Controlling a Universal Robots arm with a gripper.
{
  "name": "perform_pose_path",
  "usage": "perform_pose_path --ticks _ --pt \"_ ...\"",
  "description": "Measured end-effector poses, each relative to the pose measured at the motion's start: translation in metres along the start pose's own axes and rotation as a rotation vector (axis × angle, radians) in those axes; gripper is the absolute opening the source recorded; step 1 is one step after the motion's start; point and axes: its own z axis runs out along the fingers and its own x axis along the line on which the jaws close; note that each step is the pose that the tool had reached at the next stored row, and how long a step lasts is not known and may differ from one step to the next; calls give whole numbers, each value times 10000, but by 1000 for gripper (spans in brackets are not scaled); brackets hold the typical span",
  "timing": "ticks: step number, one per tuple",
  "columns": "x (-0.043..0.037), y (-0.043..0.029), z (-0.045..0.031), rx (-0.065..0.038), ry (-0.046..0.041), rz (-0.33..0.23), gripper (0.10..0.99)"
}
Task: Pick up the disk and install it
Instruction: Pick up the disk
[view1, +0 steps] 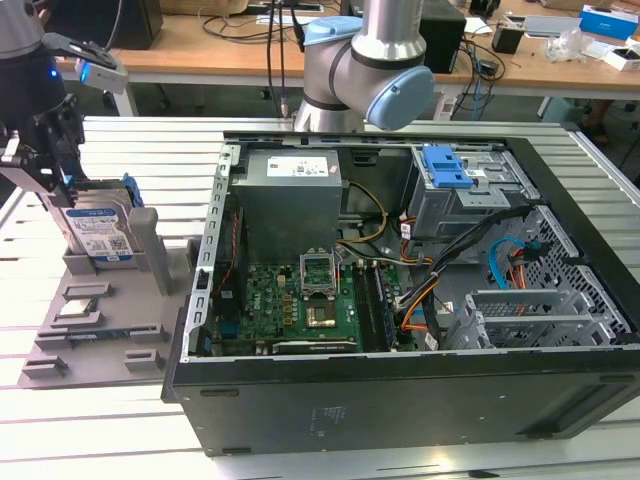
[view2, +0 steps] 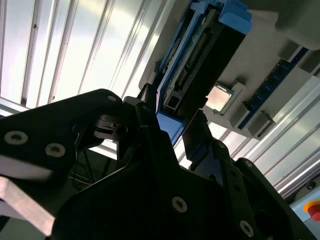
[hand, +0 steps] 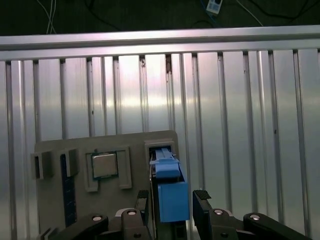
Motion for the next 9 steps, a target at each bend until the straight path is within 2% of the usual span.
perform_pose_path --ticks 9 --pt "1 -5 71 -2 5 -51 482"
